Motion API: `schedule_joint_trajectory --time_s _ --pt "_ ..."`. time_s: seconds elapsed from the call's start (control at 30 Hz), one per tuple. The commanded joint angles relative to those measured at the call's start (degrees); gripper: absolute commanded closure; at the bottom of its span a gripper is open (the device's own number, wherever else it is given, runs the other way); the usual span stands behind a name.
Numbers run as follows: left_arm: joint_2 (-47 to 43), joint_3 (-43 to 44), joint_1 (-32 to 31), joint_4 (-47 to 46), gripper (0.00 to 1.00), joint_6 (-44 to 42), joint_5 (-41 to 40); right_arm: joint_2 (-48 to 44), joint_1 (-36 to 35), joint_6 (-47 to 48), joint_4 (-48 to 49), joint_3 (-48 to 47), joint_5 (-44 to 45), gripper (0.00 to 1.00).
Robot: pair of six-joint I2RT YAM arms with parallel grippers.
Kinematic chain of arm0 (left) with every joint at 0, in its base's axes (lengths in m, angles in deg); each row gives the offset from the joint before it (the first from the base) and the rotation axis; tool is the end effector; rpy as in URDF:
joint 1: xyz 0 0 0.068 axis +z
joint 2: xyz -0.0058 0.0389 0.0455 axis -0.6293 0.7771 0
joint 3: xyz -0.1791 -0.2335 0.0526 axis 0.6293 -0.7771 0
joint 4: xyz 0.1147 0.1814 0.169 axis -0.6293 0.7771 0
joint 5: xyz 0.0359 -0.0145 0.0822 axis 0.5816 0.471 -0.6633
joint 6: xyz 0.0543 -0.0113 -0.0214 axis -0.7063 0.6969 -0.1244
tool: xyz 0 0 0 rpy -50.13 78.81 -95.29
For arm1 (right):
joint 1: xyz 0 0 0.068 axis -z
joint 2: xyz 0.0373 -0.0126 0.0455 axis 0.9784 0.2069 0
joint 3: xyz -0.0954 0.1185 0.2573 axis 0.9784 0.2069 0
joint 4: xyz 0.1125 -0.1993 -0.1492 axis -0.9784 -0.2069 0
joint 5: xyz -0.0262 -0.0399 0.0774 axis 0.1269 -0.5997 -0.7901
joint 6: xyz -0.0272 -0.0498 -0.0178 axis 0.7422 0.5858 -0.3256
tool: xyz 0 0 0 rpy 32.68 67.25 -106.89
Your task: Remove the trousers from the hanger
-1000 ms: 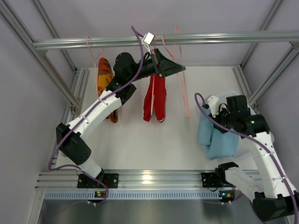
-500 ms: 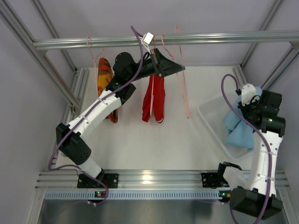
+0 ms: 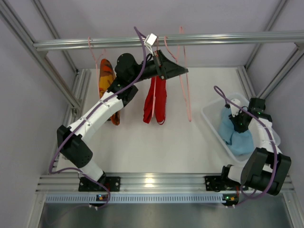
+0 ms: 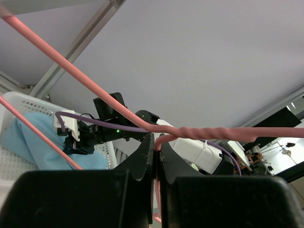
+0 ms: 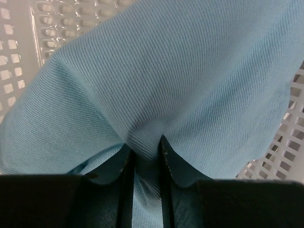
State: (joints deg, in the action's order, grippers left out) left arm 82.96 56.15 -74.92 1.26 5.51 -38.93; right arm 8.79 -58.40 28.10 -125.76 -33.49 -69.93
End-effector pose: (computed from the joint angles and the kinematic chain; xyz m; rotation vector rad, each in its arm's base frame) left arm 0.3028 -0.2549 0.5002 0.4194 1.5176 -1.8453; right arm 0.2276 -0.0717 0.2401 -0.7243 2.5372 -0.1226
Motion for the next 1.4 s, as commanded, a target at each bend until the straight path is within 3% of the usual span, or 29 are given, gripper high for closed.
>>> schedule_joint_trajectory --time_s 0.0,0.23,0.43,0.9,0.93,0.97,1.0,1.03,1.13,1.17,1.37 --pt "-1.4 0.2 0.2 -4.0 1.00 -2.0 1.0 0.0 1.4 0.7 2.1 3.7 3.7 1.00" --pt "-1.8 0.0 0.2 -2.1 1.00 -3.6 0.7 -5.1 3.9 -6.9 -7.0 2.6 6.9 1.00" --pt "-2.2 -0.5 -0.5 -1.7 1.00 -3.9 0.5 -2.4 5.4 -16.7 -12.1 -2.6 7.9 1.00" --pt "-3.2 -1.5 -0.6 2.7 1.00 -6.7 -0.5 7.9 12.8 -28.4 -6.1 -11.3 14.5 1.00" --pt "-3.4 -1.5 -0.6 2.7 1.00 -6.9 -0.5 8.4 13.9 -28.3 -6.4 -11.8 12.7 0.95" --pt "-3.2 -1.6 -0.6 2.7 1.00 -7.1 -0.4 8.5 14.2 -27.5 -7.6 -12.8 12.4 0.76" --pt "-3.2 -1.6 -0.6 2.7 1.00 -7.1 -0.4 8.4 14.3 -27.1 -8.1 -13.2 9.1 0.67" --pt "-3.2 -1.6 -0.6 2.7 1.00 -7.1 -0.4 7.4 14.3 -26.5 -8.8 -13.7 7.0 0.45" --pt "-3.5 -1.7 -1.2 2.7 1.00 -7.4 -0.1 2.8 14.3 -23.9 -11.3 -15.4 -0.4 0.05" --pt "-3.5 -1.7 -1.4 2.9 1.00 -7.5 0.3 1.5 14.3 -21.8 -12.1 -16.5 -2.2 0.01" --pt "-3.5 -2.0 -3.4 6.4 1.00 -10.2 0.1 -7.5 16.1 -14.5 -17.9 -25.1 -12.1 0.00"
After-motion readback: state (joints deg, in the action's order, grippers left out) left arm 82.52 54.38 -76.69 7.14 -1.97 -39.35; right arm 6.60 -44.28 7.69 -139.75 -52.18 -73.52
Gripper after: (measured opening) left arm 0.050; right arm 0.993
